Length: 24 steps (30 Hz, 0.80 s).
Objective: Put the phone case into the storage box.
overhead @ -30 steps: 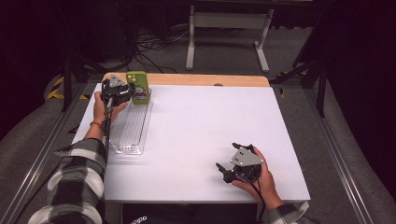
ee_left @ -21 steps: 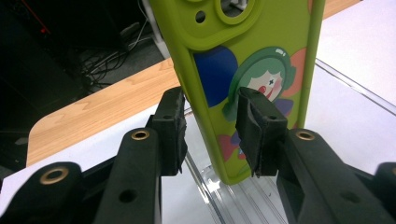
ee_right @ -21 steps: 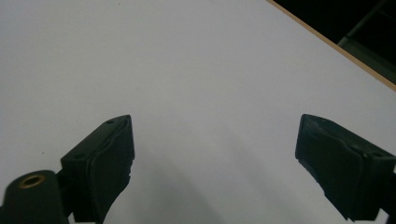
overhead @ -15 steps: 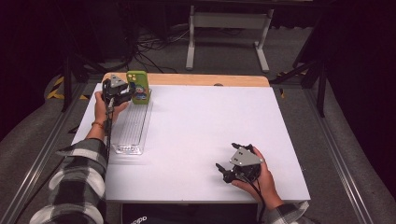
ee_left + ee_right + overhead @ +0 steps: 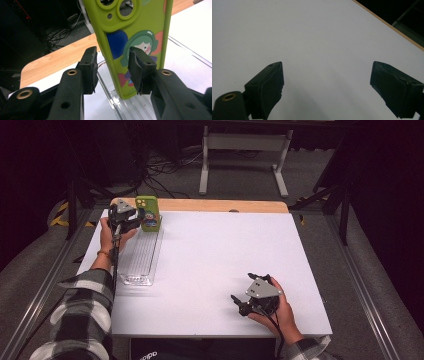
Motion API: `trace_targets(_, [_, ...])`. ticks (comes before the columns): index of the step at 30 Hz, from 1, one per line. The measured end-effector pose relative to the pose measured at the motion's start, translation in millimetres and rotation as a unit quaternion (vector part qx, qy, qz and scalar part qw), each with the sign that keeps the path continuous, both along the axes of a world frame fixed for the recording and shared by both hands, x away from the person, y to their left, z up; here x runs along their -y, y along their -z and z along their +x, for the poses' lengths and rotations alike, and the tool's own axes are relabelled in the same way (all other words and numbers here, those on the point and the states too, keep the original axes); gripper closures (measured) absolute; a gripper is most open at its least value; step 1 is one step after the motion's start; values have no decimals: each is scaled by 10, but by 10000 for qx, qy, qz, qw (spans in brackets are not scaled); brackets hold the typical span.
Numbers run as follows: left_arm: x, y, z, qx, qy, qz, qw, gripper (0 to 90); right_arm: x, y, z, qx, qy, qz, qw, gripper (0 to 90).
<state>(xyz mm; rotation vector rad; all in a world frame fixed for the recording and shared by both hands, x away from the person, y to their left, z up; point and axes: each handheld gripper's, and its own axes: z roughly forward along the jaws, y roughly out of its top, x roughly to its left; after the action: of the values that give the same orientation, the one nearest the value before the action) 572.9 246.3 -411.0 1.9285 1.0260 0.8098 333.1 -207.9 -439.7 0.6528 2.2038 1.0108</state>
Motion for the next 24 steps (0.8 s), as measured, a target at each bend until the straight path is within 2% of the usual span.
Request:
trace_targets(4, [-18,-35,-32,9,17,-9,10000,594,0,-6,-3,15,13,16,10000,123])
trace_targets(9, [-35,-110,-85,123,20,-80,9999,596,5,-19,-8,39,13,25,10000,123])
trace_targets(12, [-24,-135,-115,157,37,-54,9999,594,12,-23,-8,49,24,39,10000,123])
trace_targets(18, [-18,-208,-226,353,167,-111,9992,579,11,-43,-17,134,50,62,9999,123])
trace_targets(24, [-8,-264,-320,460,266,-175,9984,556,18,-56,-18,159,76,62,9998,123])
